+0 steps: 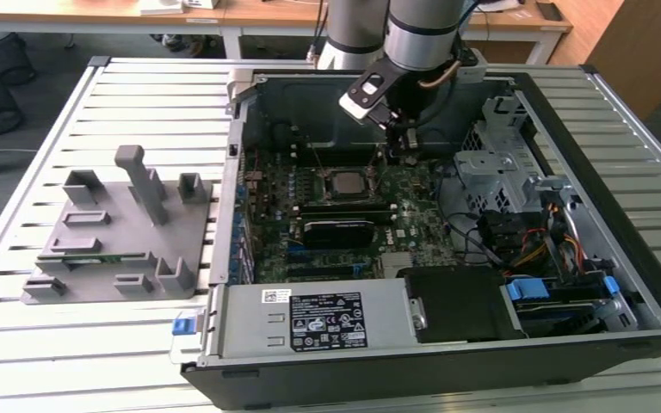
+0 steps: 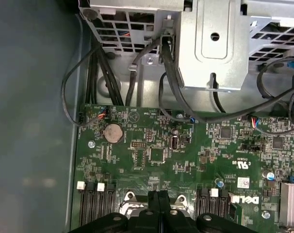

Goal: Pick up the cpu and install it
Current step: 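Close the cpu cover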

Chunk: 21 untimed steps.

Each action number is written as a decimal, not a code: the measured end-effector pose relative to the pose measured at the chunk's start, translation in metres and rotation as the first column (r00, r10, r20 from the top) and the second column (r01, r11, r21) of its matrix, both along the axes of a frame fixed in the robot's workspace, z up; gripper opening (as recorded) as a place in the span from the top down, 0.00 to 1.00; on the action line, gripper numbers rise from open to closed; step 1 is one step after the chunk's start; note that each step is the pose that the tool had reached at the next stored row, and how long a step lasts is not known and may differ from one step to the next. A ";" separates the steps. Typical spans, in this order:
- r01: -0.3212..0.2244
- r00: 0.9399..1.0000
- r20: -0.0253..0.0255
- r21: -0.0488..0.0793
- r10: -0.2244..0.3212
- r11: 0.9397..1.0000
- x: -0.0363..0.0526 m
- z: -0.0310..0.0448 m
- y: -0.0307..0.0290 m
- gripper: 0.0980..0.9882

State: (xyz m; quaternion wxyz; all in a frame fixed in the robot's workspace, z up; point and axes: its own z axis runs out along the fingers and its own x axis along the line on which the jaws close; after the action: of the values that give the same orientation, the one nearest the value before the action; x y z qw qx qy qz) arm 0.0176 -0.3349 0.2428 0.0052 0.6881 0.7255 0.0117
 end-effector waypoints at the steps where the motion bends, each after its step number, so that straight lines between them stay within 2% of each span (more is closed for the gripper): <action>1: 0.000 1.000 0.000 0.000 0.000 1.000 -0.0001 0.0000 0.0000 0.99; 15: 0.000 1.000 0.000 0.000 0.000 1.000 -0.0031 -0.0002 0.0000 0.99; 21: 0.000 1.000 0.000 0.000 0.000 1.000 -0.0078 -0.0011 0.0000 0.99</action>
State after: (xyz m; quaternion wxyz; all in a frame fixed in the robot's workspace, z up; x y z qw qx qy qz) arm 0.0097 -0.3349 0.2417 0.0052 0.6881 0.7255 0.0116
